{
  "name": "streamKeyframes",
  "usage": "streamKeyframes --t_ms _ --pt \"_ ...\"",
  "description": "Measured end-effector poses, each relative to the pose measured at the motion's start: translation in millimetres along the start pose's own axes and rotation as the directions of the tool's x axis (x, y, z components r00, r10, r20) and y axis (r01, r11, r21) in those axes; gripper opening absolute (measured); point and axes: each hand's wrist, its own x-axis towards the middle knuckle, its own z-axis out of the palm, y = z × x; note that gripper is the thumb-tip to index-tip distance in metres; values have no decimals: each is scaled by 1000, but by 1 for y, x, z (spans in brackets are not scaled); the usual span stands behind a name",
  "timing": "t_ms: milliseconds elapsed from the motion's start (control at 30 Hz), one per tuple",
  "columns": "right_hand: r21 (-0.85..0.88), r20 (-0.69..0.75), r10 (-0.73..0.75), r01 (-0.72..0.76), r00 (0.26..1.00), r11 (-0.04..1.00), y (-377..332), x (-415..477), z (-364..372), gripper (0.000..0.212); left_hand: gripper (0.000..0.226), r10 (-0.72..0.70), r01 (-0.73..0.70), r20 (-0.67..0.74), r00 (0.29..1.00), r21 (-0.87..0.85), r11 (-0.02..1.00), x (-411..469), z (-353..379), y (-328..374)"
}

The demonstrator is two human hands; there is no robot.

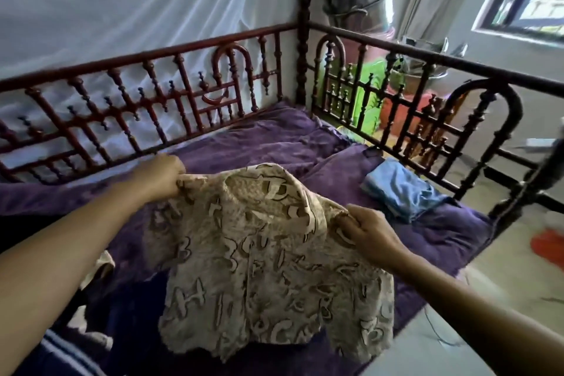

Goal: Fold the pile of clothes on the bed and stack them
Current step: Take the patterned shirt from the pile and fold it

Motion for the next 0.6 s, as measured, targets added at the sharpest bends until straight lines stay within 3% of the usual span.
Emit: streamKeyframes --t_ms 133,267,433,600 --pt "-153 -4 152 -151 988 977 56 -5 1 35 15 -193 169 -73 978 -257 951 55 53 23" --pt "-274 -78 223 -236 972 933 108 11 -3 23 15 -299 183 -187 936 -468 865 113 71 87" --pt "-347 -118 321 -342 940 873 196 44 -26 24 20 -220 102 -311 925 -355 929 199 61 164" --pt "-382 2 489 -451 872 806 318 90 -42 27 25 -188 110 -276 943 -274 955 292 87 255"
